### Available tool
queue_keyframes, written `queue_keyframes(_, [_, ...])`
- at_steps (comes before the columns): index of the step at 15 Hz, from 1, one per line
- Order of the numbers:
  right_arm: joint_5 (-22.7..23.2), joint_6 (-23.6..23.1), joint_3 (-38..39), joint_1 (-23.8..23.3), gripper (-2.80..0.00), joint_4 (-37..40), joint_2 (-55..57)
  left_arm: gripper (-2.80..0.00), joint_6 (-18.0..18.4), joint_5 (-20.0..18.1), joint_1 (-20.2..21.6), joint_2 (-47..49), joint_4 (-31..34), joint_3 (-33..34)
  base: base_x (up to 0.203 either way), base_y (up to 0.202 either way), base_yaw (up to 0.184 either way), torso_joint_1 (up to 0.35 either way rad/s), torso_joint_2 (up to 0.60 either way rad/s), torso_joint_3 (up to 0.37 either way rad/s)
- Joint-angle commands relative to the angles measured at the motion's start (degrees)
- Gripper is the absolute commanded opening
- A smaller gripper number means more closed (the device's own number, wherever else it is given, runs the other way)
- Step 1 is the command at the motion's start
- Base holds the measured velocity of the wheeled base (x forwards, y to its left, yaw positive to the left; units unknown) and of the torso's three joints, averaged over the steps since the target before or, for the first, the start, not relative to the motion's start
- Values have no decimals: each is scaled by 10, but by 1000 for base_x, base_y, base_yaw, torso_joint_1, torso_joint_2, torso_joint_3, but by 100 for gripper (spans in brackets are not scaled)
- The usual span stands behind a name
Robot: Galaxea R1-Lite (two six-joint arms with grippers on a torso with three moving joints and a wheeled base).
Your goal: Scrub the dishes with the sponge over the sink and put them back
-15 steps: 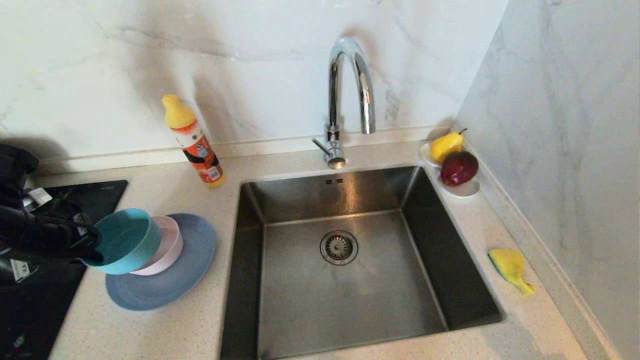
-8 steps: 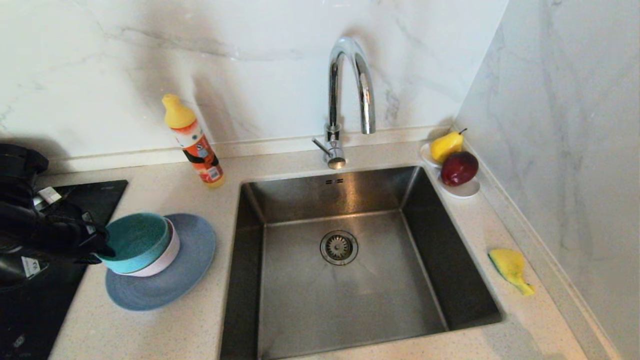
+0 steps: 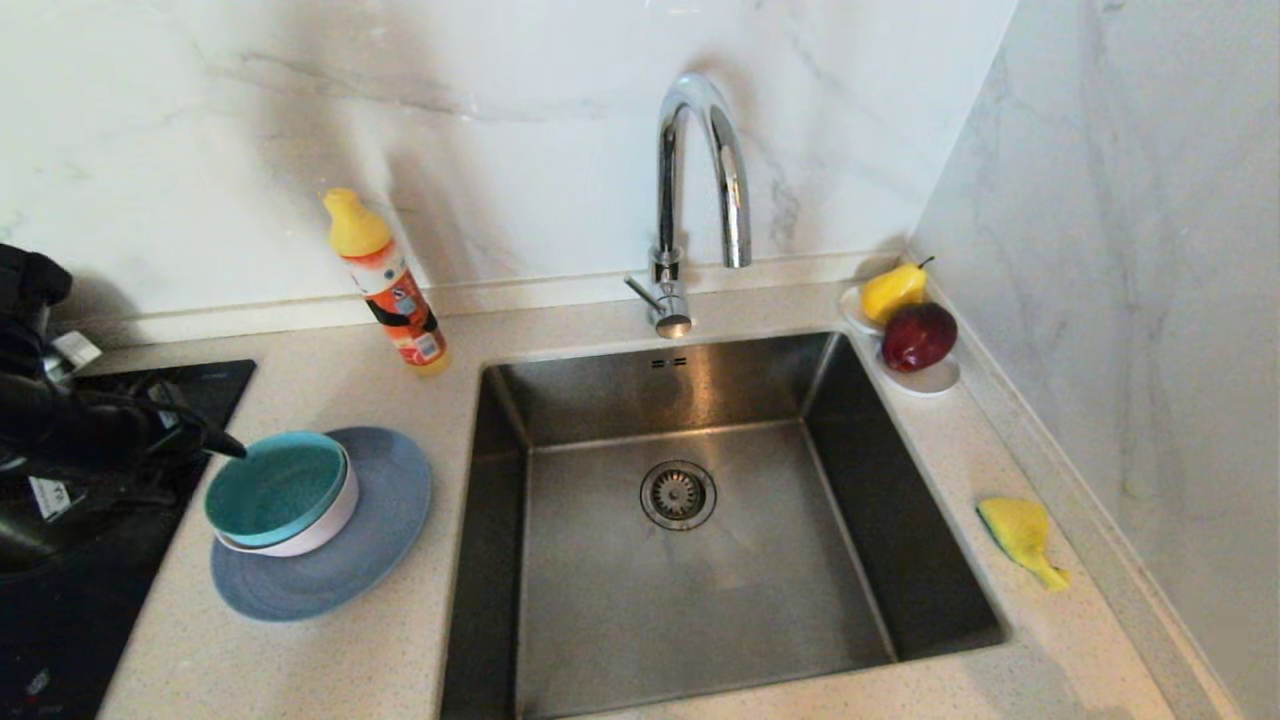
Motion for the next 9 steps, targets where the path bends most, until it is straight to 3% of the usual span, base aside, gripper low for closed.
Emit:
queue_keyframes(1, [0, 0, 0, 0, -280, 0, 0, -280, 1, -6, 0, -34, 6, -56, 0, 0, 0, 0, 0, 0])
queue_keyframes(2, [0, 0, 0, 0, -280, 0, -1, -280, 13, -12, 0, -40, 4, -82, 0, 0, 0, 0, 0, 0])
queue_keyframes(5, [0, 0, 0, 0, -280, 0, -1, -280, 141, -46, -31, -43, -48, -128, 0, 0, 0, 0, 0, 0])
queue_keyframes(9, [0, 0, 0, 0, -280, 0, 0, -280, 261, -38, -109, -54, -196, -59, 0, 0, 0, 0, 0, 0])
